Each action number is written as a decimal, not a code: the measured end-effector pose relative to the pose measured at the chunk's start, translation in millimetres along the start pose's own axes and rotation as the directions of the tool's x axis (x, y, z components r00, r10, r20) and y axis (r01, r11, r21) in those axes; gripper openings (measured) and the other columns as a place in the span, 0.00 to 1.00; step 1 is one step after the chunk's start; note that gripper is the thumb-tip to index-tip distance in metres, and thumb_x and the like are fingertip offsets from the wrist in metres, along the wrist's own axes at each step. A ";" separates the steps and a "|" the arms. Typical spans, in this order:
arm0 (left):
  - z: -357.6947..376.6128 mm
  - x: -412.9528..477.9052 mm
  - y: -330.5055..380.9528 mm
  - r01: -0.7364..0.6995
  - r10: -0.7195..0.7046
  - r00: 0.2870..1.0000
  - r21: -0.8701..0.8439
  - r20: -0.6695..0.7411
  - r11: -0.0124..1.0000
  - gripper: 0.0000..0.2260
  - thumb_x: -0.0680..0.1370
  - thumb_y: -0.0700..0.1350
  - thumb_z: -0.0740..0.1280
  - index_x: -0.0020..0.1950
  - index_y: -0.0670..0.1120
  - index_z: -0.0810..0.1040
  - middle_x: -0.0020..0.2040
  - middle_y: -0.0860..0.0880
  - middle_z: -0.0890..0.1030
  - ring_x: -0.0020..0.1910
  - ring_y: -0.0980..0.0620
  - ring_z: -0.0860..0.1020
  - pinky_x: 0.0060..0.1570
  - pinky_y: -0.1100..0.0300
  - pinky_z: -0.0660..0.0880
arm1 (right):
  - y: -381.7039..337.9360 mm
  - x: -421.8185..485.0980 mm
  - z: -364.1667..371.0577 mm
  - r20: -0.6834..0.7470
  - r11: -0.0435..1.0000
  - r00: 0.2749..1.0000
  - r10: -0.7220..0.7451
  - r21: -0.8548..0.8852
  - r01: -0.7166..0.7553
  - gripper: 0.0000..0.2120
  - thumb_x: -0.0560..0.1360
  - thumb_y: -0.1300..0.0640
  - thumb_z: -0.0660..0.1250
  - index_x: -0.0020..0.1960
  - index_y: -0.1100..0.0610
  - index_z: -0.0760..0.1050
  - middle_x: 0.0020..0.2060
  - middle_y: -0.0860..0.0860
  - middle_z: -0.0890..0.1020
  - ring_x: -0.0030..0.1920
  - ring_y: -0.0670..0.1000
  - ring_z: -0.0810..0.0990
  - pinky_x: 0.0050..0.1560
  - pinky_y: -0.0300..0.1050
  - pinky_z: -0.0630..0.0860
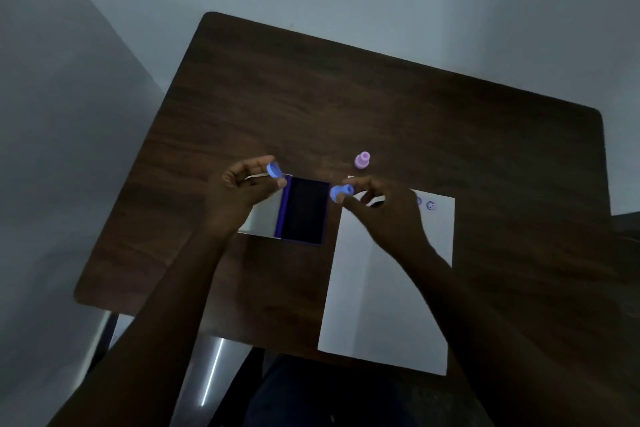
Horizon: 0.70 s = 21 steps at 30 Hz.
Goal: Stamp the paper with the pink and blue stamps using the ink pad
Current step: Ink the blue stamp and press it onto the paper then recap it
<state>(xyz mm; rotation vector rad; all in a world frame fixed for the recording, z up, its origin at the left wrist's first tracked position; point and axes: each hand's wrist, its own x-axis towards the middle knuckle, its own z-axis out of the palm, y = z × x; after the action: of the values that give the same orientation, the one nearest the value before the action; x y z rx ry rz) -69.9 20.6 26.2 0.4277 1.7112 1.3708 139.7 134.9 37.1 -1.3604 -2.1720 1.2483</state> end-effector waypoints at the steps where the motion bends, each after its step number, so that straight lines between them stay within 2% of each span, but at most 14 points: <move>1: -3.0 0.3 -1.6 0.003 -0.003 1.000 -0.001 -0.009 1.000 0.16 0.70 0.39 0.77 0.53 0.56 0.82 0.48 0.54 0.87 0.50 0.57 0.84 0.50 0.62 0.80 | -1.7 0.4 8.3 0.004 0.998 0.999 -0.054 -0.018 0.054 0.07 0.72 0.47 0.74 0.49 0.42 0.80 0.36 0.31 0.79 0.42 0.32 0.79 0.38 0.27 0.72; 3: -6.7 -0.5 -4.9 -0.008 0.008 0.999 -0.004 -0.038 1.000 0.16 0.70 0.39 0.78 0.52 0.55 0.83 0.48 0.54 0.87 0.49 0.57 0.85 0.48 0.64 0.80 | -2.1 4.1 25.5 0.040 0.978 0.983 -0.182 -0.096 0.185 0.05 0.73 0.52 0.74 0.49 0.49 0.82 0.40 0.37 0.82 0.43 0.36 0.80 0.45 0.28 0.72; 5: -8.7 -1.7 -7.5 -0.019 0.018 0.998 -0.013 -0.064 1.000 0.16 0.69 0.38 0.78 0.53 0.54 0.83 0.47 0.53 0.87 0.48 0.59 0.85 0.45 0.67 0.80 | -2.3 9.2 40.0 0.138 0.950 0.967 -0.216 -0.200 0.240 0.06 0.74 0.51 0.71 0.50 0.52 0.81 0.45 0.44 0.83 0.45 0.40 0.78 0.49 0.36 0.73; 7: -9.8 -2.7 -9.4 -0.021 0.019 0.997 -0.025 -0.073 0.999 0.16 0.69 0.38 0.78 0.54 0.52 0.83 0.49 0.52 0.87 0.47 0.59 0.85 0.44 0.68 0.80 | 1.2 12.8 50.5 0.183 0.938 0.963 -0.197 -0.252 0.239 0.07 0.76 0.49 0.70 0.51 0.50 0.80 0.47 0.45 0.83 0.46 0.38 0.74 0.47 0.31 0.68; 10: -11.9 -2.7 -11.3 -0.009 0.007 0.997 -0.029 -0.075 1.000 0.17 0.69 0.38 0.78 0.55 0.53 0.83 0.50 0.51 0.87 0.49 0.58 0.85 0.45 0.67 0.80 | 6.4 13.5 59.6 0.179 0.930 0.964 -0.196 -0.279 0.240 0.08 0.76 0.50 0.69 0.53 0.52 0.80 0.49 0.48 0.84 0.47 0.37 0.72 0.44 0.24 0.62; 14: -14.1 -0.7 -13.2 0.007 -0.009 0.997 -0.024 -0.077 1.000 0.17 0.69 0.39 0.78 0.54 0.54 0.83 0.51 0.52 0.87 0.50 0.58 0.85 0.46 0.67 0.80 | 10.8 13.3 63.2 0.224 0.921 0.961 -0.160 -0.316 0.227 0.13 0.77 0.51 0.69 0.58 0.57 0.79 0.54 0.54 0.83 0.54 0.49 0.79 0.53 0.34 0.66; 18: -17.4 2.6 -13.4 0.000 -0.003 0.997 -0.043 -0.076 0.999 0.17 0.70 0.37 0.77 0.56 0.51 0.82 0.51 0.53 0.86 0.47 0.61 0.85 0.42 0.71 0.79 | 12.0 13.5 64.9 0.261 0.918 0.955 -0.142 -0.326 0.226 0.14 0.78 0.53 0.67 0.61 0.58 0.77 0.57 0.56 0.81 0.57 0.52 0.79 0.56 0.36 0.67; 21: -18.5 4.6 -14.0 -0.001 -0.003 0.997 -0.064 -0.072 0.998 0.17 0.70 0.37 0.77 0.56 0.51 0.82 0.53 0.49 0.86 0.51 0.56 0.84 0.45 0.69 0.79 | 13.7 12.0 65.5 0.268 0.916 0.952 -0.149 -0.324 0.235 0.15 0.79 0.53 0.67 0.62 0.59 0.77 0.59 0.56 0.81 0.58 0.53 0.78 0.58 0.38 0.68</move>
<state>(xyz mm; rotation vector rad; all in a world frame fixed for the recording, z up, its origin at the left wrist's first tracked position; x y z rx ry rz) -83.7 8.0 11.7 0.3450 1.7200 1.4516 100.5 113.6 -14.2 -1.1198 -2.7306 1.0256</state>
